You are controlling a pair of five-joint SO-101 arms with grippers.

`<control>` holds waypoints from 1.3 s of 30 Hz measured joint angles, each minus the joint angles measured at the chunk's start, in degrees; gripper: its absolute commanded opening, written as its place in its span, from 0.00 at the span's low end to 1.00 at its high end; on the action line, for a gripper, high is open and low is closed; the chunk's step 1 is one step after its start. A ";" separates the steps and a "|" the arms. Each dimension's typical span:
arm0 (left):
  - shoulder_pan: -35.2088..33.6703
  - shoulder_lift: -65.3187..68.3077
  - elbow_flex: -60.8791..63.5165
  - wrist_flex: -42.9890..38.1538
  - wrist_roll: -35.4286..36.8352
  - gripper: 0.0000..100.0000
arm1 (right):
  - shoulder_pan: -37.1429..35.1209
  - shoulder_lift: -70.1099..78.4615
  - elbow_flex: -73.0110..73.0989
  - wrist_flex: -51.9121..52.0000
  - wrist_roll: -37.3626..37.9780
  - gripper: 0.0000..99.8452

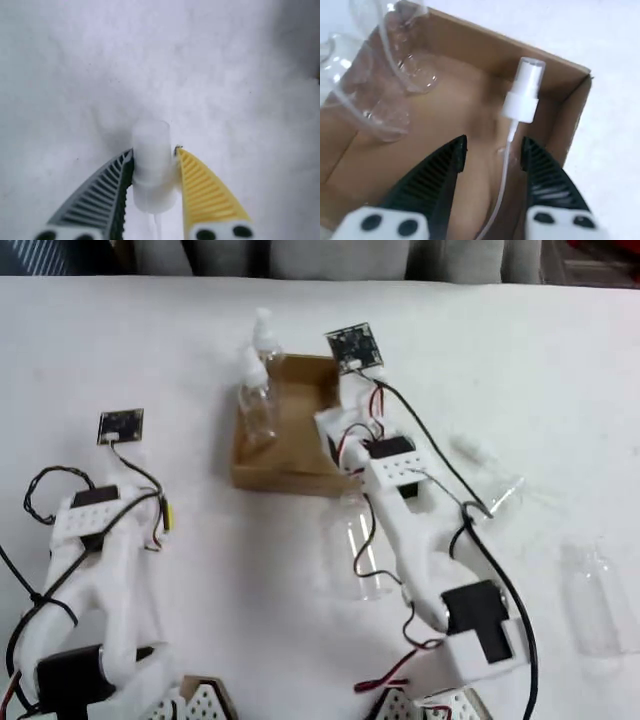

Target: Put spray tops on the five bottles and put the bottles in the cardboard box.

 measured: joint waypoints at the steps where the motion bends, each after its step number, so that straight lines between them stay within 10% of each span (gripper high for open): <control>1: 0.00 0.00 0.00 0.00 0.00 0.02 | 0.26 1.05 0.00 -1.49 0.00 0.14; 15: 0.00 0.00 0.00 0.00 0.00 0.02 | 0.62 13.36 -2.29 -18.99 0.00 0.14; 39: 0.00 0.00 0.00 0.00 0.00 0.02 | 5.19 23.82 -21.71 1.49 0.00 0.02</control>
